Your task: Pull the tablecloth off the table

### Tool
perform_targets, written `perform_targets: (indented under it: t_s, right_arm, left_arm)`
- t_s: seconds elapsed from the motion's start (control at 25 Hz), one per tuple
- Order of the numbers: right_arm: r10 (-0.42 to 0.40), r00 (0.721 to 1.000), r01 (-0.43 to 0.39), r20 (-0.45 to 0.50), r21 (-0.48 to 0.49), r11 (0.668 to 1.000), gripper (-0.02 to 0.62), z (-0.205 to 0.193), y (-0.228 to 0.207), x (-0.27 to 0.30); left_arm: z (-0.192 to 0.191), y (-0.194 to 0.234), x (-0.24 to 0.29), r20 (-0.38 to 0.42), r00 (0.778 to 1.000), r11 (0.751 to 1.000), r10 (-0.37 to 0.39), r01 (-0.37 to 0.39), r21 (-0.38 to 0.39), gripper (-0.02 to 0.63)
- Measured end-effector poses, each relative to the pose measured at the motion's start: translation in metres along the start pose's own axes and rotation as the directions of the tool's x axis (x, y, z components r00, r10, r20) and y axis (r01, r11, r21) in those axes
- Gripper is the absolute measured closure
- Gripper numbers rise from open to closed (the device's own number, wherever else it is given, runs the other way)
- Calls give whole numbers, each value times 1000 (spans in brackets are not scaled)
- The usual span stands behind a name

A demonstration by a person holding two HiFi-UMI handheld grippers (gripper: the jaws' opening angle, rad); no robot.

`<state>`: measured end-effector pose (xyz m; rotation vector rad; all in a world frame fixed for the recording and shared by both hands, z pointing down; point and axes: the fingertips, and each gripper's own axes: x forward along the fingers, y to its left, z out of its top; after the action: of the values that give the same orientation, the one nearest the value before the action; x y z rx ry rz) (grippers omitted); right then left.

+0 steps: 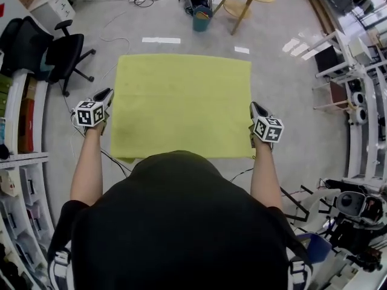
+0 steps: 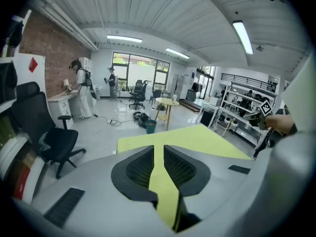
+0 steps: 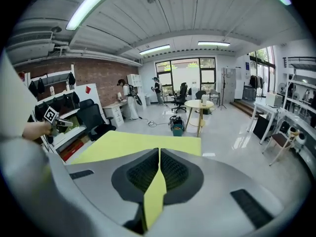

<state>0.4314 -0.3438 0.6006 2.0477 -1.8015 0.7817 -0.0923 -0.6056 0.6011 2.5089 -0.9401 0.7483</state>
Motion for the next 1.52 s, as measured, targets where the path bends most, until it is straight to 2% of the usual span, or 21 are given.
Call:
perform_targets:
  t_s: [0.16, 0.32, 0.56, 0.76, 0.96, 1.16, 1.36, 1.52]
  right_arm:
    - [18, 998, -16, -58, 28, 999, 565, -35, -17, 13]
    - [25, 987, -18, -162, 46, 999, 538, -78, -37, 21]
    - [12, 949, 19, -315, 96, 995, 500, -150, -67, 30]
    - [10, 908, 57, -419, 147, 987, 460, -209, -91, 28]
    - [61, 883, 55, -465, 232, 971, 420, -250, -105, 18]
    - [102, 880, 53, -464, 310, 949, 400, -269, -117, 12]
    - [201, 859, 7, -471, 403, 915, 379, -291, -116, 5]
    - [247, 852, -16, -462, 448, 894, 359, -301, -117, 4]
  left_arm:
    - [-44, 19, 1, -67, 997, 998, 36, -40, -50, 535]
    - [-88, 35, 3, -147, 987, 994, 63, -76, -85, 533]
    - [-149, 43, 7, -271, 962, 984, 37, -83, -158, 508]
    - [-193, 33, 8, -379, 925, 983, 21, -88, -159, 476]
    - [-226, 24, -2, -446, 895, 977, 9, -102, -185, 454]
    - [-251, 29, -15, -464, 885, 963, 18, -139, -229, 426]
    - [-280, 33, -22, -500, 866, 933, -16, -167, -320, 384]
    - [-292, 35, -24, -501, 864, 913, -46, -168, -373, 355]
